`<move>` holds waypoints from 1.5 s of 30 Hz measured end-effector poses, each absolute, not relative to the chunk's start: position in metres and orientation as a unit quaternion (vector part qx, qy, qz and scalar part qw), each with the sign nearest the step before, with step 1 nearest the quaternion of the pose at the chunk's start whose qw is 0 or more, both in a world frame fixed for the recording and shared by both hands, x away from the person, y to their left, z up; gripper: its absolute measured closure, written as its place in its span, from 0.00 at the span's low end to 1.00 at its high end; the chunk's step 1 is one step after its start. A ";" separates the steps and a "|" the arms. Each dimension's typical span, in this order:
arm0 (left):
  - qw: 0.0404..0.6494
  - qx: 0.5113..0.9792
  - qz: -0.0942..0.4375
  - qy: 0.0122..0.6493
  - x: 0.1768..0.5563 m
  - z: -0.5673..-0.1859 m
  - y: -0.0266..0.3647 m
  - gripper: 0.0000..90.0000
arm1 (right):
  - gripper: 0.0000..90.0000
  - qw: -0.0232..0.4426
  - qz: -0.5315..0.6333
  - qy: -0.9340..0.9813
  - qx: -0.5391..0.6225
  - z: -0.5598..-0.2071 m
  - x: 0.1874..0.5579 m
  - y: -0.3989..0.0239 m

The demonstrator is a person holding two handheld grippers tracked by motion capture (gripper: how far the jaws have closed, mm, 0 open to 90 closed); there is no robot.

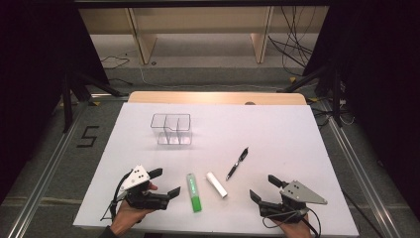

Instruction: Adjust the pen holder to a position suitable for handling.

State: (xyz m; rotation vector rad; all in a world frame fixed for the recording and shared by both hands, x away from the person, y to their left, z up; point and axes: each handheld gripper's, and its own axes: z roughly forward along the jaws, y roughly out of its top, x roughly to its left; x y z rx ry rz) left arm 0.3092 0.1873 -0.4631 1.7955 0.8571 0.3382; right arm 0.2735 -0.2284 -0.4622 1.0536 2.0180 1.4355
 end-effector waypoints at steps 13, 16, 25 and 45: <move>0.532 0.749 0.139 0.368 0.313 -0.463 0.190 0.06 | 0.23 0.223 0.520 0.730 0.383 -0.463 0.275 -0.229; 0.531 0.749 0.139 0.371 0.316 -0.462 0.190 0.06 | 0.23 0.222 0.520 0.729 0.385 -0.464 0.277 -0.230; 0.519 0.753 0.142 0.377 0.337 -0.455 0.188 0.07 | 0.23 0.227 0.521 0.725 0.390 -0.463 0.276 -0.231; 0.441 0.721 0.203 0.494 0.402 -0.451 0.243 0.34 | 0.24 0.228 0.518 0.726 0.391 -0.464 0.275 -0.232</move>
